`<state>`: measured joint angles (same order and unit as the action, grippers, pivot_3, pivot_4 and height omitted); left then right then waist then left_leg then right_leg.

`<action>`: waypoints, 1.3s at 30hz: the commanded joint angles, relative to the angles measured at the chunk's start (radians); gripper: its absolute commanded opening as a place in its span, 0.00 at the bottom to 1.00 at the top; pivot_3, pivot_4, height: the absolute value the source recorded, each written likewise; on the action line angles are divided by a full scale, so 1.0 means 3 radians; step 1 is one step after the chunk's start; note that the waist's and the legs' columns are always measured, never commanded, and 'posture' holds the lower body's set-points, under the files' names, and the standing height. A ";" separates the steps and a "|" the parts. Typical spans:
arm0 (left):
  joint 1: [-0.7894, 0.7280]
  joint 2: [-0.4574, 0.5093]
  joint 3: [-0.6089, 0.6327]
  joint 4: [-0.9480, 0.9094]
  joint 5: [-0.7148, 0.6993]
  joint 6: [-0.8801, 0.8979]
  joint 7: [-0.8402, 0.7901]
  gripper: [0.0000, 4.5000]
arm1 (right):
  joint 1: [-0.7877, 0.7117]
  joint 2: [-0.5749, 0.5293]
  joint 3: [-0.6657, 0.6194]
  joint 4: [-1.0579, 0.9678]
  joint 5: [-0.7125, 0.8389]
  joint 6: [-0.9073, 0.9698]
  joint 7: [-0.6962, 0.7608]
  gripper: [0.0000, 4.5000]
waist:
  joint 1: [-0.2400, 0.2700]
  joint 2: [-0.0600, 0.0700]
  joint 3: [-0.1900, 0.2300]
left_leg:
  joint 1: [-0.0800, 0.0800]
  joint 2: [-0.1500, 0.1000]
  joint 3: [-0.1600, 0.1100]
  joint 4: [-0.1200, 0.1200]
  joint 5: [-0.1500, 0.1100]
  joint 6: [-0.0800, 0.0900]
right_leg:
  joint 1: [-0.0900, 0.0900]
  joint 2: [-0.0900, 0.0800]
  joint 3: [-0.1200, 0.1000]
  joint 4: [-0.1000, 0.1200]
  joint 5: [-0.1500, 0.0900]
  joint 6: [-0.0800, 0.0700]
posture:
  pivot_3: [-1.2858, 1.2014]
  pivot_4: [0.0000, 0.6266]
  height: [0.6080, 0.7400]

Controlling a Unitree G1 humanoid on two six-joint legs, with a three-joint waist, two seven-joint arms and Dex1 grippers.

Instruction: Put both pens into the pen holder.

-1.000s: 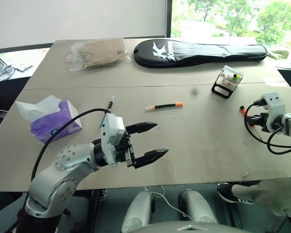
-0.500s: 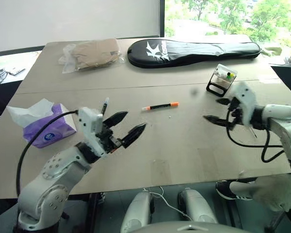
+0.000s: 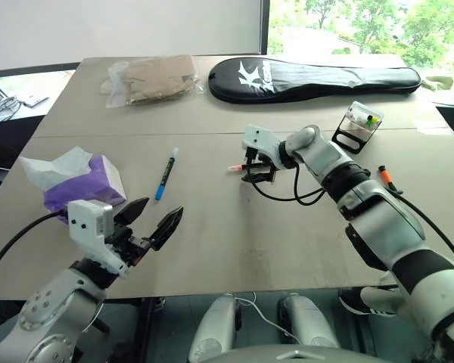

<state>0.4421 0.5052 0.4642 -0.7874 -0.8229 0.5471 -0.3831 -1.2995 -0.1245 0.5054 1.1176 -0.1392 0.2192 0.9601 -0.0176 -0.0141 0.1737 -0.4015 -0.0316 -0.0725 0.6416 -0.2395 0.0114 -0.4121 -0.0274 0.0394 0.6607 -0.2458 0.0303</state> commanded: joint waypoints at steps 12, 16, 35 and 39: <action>-0.0074 0.0011 -0.0236 -0.0204 0.0086 -0.0157 -0.0102 1.00 | -0.0189 -0.0061 -0.0329 0.0542 -0.0285 -0.0167 0.0048 0.01 | 0.0017 0.0002 -0.0001 | 0.0011 -0.0001 -0.0009 -0.0005 0.0002 0.0000 | 0.0004 0.0002 -0.0006 0.0008 0.0003 -0.0009 | 0.52 0.24 1.00; -0.0238 0.0062 -0.0415 -0.0165 0.0028 -0.0045 -0.0110 1.00 | -0.0392 -0.0233 -0.1235 0.0421 0.0475 0.0697 0.0112 0.01 | 0.0000 0.0004 0.0000 | 0.0007 0.0000 -0.0006 -0.0005 0.0008 -0.0009 | 0.0003 0.0003 -0.0008 0.0008 0.0003 -0.0008 | 0.52 0.24 1.00; -0.1575 -0.0292 -0.1042 0.0506 -0.0303 0.0643 0.0369 1.00 | 0.1347 0.0625 -0.2690 -0.3856 0.1935 0.3019 -0.1859 0.01 | -0.0066 0.0005 -0.0004 | -0.0037 0.0001 -0.0012 0.0028 0.0005 -0.0004 | -0.0040 0.0005 -0.0006 0.0043 0.0004 -0.0006 | 0.52 0.24 1.00; -0.1642 -0.0307 -0.1077 0.0518 -0.0313 0.0649 0.0373 1.00 | 0.1296 0.0260 -0.2805 -0.3832 0.2069 0.2967 -0.1853 0.01 | -0.0038 0.0005 -0.0004 | -0.0034 -0.0005 -0.0017 0.0033 0.0002 0.0001 | -0.0033 0.0001 -0.0026 0.0043 0.0004 -0.0006 | 0.52 0.24 1.00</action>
<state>-0.0357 0.4142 0.1464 -0.6139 -0.9063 0.7503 -0.2633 -0.8816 -0.0396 -0.3247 0.0011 0.4451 1.1278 0.4032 -0.0289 -0.0125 0.1725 -0.4118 -0.0331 -0.0774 0.6514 -0.2386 0.0111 -0.4220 -0.0272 0.0315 0.6737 -0.2447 0.0284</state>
